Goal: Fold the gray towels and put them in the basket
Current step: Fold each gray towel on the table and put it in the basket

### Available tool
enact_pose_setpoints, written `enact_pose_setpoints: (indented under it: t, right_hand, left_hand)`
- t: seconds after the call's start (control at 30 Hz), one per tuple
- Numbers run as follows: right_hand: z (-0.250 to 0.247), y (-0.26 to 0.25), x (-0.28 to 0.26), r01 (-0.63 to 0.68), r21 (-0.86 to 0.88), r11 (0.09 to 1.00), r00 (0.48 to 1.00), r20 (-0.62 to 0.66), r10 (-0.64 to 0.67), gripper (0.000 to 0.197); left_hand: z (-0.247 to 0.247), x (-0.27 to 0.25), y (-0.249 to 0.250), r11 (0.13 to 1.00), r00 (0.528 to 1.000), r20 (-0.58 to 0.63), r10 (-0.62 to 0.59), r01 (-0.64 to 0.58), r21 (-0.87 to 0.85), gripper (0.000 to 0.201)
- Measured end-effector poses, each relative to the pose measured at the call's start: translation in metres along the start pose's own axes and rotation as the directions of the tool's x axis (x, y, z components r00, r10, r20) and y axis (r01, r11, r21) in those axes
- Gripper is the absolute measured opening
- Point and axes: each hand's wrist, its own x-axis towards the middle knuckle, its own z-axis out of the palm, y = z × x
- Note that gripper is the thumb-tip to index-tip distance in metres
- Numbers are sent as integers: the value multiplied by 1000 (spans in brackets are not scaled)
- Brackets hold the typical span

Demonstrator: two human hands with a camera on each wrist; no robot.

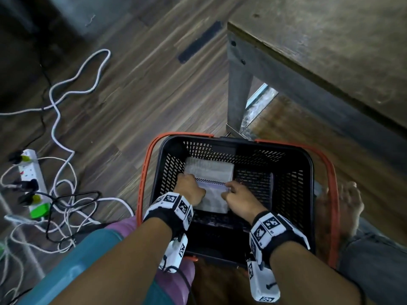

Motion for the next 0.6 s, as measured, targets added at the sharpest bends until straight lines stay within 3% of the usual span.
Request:
enact_pose_setpoints:
  t: [0.07,0.2,0.3,0.5,0.6]
  right_hand:
    - [-1,-4,-2,-12,-4,1000,1000,5,12,45]
    - [-12,-20,-14,23,-12,1000,1000,-13,-23,13]
    - [-29,-37,-36,44,6,999,999,8,-44,13]
    - [-82,-89,-117,133,-76,988,991,6,-133,18]
    - [-112,-120,-185,175,27,984,984,29,-176,23]
  left_hand:
    - [-2,-1,0,1000,1000,4,-2,2,6,39]
    - [-13,-11,-2,995,1000,17,13,-11,-104,49]
    - [-29,-29,2,969,996,35,87,-77,-236,22]
    - [-89,-101,37,911,961,100,258,-208,-356,22]
    - [-123,-156,77,851,926,-3,377,-348,-394,19]
